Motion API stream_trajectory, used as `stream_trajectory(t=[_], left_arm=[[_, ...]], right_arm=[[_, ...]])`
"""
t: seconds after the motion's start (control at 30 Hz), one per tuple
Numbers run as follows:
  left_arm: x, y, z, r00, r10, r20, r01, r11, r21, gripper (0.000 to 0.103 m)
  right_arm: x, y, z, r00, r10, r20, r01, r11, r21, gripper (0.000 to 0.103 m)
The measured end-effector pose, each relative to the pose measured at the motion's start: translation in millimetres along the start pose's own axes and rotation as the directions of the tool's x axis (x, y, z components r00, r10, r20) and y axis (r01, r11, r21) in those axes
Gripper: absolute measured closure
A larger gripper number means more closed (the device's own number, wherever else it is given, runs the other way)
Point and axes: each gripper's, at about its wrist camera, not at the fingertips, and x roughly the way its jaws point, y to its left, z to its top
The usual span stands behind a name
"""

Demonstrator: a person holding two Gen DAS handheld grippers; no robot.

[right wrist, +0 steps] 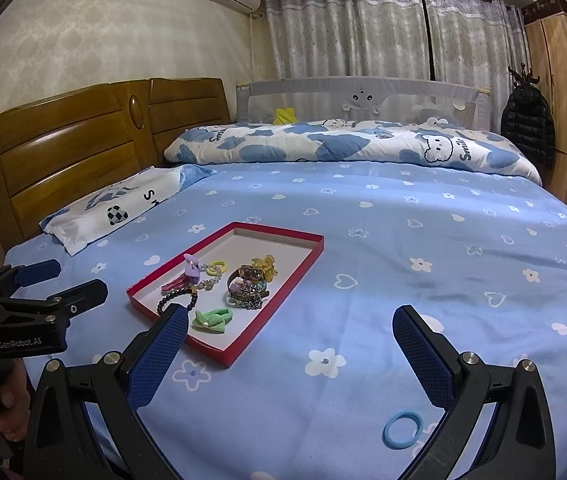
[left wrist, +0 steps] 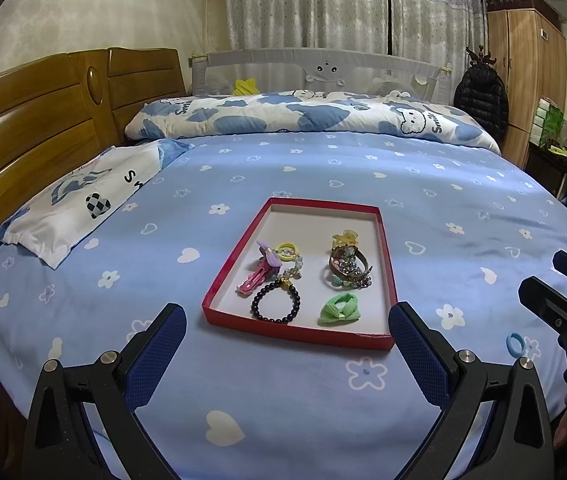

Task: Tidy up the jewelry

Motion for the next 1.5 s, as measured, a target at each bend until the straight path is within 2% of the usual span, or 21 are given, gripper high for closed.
stream_trajectory(t=[1.5], left_arm=[[5.1, 0.1, -3.0, 1.0, 0.003, -0.008, -0.003, 1.0, 0.005, 0.001]], right_arm=[[0.0, 2.4, 0.9, 1.0, 0.003, -0.001, -0.003, 1.0, 0.003, 0.0]])
